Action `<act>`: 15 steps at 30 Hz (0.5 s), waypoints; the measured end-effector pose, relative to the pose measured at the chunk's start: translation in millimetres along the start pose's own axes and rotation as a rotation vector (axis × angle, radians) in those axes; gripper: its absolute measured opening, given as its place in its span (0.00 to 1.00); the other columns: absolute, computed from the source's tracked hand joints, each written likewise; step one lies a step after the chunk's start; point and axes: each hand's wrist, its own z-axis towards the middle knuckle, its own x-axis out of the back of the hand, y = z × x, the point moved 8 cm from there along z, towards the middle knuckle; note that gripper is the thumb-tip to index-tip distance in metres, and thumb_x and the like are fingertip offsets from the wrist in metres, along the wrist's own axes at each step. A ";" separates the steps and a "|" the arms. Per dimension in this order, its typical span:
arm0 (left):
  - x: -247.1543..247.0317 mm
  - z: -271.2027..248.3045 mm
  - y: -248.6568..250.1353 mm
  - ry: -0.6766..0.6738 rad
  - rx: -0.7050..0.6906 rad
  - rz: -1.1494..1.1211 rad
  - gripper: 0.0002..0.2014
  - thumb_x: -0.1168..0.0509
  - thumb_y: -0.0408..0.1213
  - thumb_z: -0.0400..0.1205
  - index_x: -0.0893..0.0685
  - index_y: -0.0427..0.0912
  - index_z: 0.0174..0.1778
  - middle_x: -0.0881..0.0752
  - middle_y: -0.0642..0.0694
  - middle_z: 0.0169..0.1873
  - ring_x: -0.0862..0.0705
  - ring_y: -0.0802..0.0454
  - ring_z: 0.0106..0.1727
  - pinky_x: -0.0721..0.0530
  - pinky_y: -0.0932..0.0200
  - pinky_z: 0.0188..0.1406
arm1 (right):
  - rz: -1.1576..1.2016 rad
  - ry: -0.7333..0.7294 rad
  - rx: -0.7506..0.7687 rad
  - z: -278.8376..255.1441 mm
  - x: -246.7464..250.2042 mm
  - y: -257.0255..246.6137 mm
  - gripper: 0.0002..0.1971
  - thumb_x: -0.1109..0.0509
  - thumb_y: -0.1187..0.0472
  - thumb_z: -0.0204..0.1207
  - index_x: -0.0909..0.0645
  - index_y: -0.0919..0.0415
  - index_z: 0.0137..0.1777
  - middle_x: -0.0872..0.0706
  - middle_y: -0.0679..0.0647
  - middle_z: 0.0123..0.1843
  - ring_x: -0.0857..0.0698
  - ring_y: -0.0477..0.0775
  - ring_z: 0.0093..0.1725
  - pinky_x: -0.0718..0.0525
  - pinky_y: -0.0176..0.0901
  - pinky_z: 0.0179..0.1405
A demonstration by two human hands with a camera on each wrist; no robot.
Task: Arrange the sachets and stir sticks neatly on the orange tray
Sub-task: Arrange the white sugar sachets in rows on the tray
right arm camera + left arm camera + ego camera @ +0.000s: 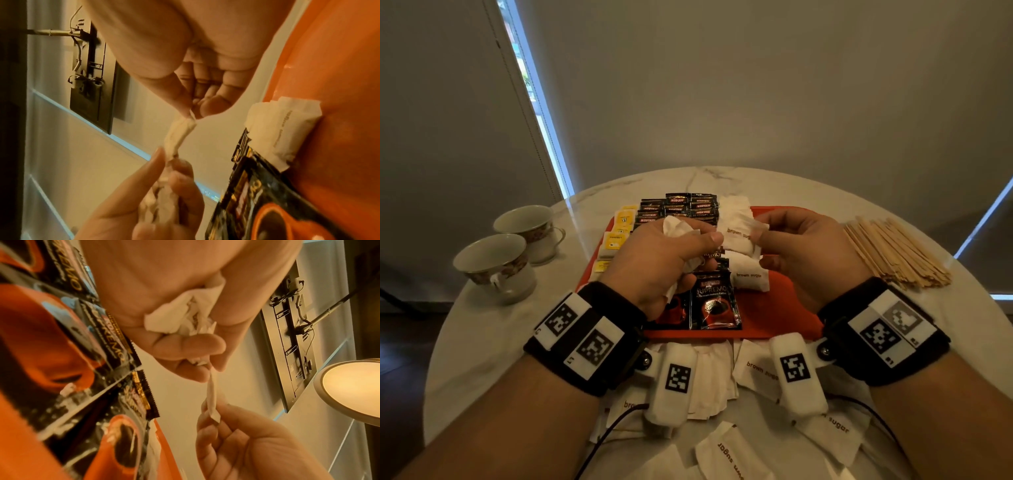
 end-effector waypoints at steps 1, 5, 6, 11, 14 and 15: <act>0.9 0.6 0.3 -0.001 -0.005 0.008 0.06 0.22 0.35 0.80 0.09 0.46 0.51 0.07 0.48 0.41 0.09 0.56 0.37 0.22 0.65 0.21 | -0.023 0.017 -0.050 2.1 5.2 4.7 0.07 0.26 0.73 0.78 0.12 0.60 0.46 0.06 0.60 0.48 0.08 0.62 0.47 0.11 0.53 0.46; 8.8 2.5 2.8 0.028 -0.006 -0.018 0.05 0.23 0.33 0.81 0.10 0.46 0.49 0.09 0.48 0.38 0.10 0.54 0.37 0.23 0.65 0.20 | -0.129 -0.006 -0.303 1.1 17.4 29.0 0.07 0.30 0.75 0.78 0.15 0.64 0.44 0.08 0.63 0.46 0.11 0.55 0.38 0.17 0.44 0.34; 10.3 2.7 3.0 0.034 -0.003 -0.026 0.05 0.23 0.33 0.81 0.10 0.46 0.50 0.09 0.48 0.38 0.10 0.54 0.36 0.23 0.65 0.19 | -0.172 -0.018 -0.343 0.3 18.6 34.4 0.07 0.30 0.75 0.78 0.14 0.65 0.43 0.08 0.65 0.46 0.12 0.58 0.38 0.17 0.47 0.37; 12.1 3.8 4.1 0.032 -0.013 -0.040 0.05 0.24 0.32 0.81 0.10 0.45 0.49 0.10 0.47 0.38 0.11 0.53 0.36 0.23 0.65 0.20 | -0.326 -0.043 -0.413 -3.0 16.4 41.0 0.04 0.27 0.72 0.76 0.11 0.66 0.43 0.08 0.70 0.49 0.16 0.64 0.42 0.22 0.55 0.45; 12.9 3.6 5.3 0.037 -0.019 -0.045 0.05 0.24 0.32 0.81 0.11 0.46 0.48 0.10 0.47 0.37 0.11 0.54 0.36 0.23 0.65 0.19 | -0.363 -0.065 -0.420 -4.3 15.1 40.3 0.03 0.26 0.72 0.77 0.11 0.68 0.48 0.08 0.70 0.48 0.15 0.63 0.40 0.20 0.54 0.48; 13.1 3.6 5.8 0.037 -0.022 -0.048 0.05 0.24 0.31 0.81 0.11 0.45 0.48 0.10 0.48 0.36 0.11 0.54 0.35 0.23 0.65 0.19 | -0.368 -0.073 -0.422 -5.0 14.8 39.7 0.04 0.25 0.72 0.77 0.12 0.68 0.49 0.08 0.69 0.47 0.15 0.62 0.40 0.19 0.54 0.48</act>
